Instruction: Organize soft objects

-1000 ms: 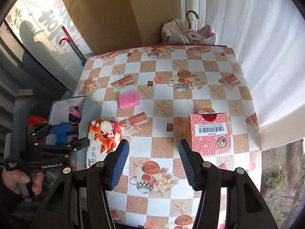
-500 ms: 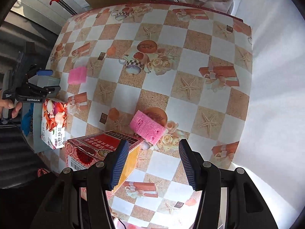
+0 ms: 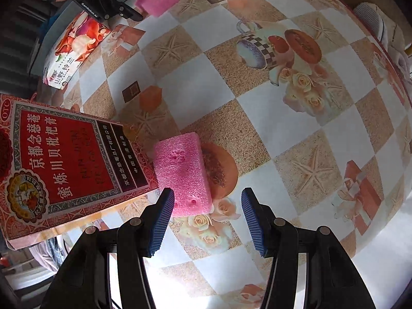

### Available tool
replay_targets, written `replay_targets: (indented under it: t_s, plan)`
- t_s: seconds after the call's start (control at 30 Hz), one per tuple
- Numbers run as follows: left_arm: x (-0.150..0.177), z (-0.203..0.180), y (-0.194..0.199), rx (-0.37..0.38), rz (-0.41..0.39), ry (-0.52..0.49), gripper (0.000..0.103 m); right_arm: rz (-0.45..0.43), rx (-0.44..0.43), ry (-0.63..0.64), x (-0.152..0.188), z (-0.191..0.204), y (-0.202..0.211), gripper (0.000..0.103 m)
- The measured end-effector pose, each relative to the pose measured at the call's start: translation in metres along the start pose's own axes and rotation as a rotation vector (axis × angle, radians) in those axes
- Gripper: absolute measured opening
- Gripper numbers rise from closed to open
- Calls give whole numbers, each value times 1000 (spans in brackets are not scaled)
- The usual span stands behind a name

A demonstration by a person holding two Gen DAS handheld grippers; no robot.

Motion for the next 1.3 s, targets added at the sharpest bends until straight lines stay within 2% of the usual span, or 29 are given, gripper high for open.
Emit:
replay_targets:
  t_s: [0.17, 0.23, 0.33, 0.43, 0.67, 0.83, 0.93, 0.97, 1.0, 1.13, 1.2, 1.3]
  plan:
    - [-12, 8, -8, 84, 11, 71, 84, 33, -45, 88, 3, 14, -18, 56]
    - [-15, 10, -9, 88, 8, 86, 86, 33, -9, 134, 2, 20, -25, 56]
    - [-21, 12, -12, 92, -6, 87, 86, -48, 34, 95, -3, 14, -15, 56]
    - [-27, 9, -9, 93, -27, 75, 86, -95, 20, 43, 0, 7, -6, 56]
    - [-37, 0, -3, 90, -45, 55, 79, -31, -32, 111, -8, 13, -14, 56]
    - [-41, -7, 0, 102, -46, 56, 79, 33, -79, 169, -17, 21, -23, 56]
    - [-44, -9, 1, 95, -55, 69, 76, 44, -37, 200, -23, 20, -30, 56]
    - [-42, -8, 2, 97, -58, 76, 73, 38, -28, 186, -27, 21, -34, 53]
    - [-44, -9, 3, 97, -61, 79, 70, 27, -17, 167, -30, 19, -33, 45]
    - [-42, -27, 17, 144, -64, 73, 66, -22, 23, 59, -32, 4, -25, 44]
    - [-42, -35, 21, 144, -65, 72, 65, -83, 64, -21, -28, -6, -15, 44]
    - [-43, -45, 36, 166, -73, 112, 65, -236, 149, -222, -11, -21, 12, 44]
Point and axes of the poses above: each gripper's, at about its wrist camera, not at the fingertips, and y roughly against the way its jaws point, z to its left, x to its underside, the point moved 8 cm from there along -y, roughly the way its jaws point, and after that the axes turned 15 degrees about -x, right-handed, at the moved point
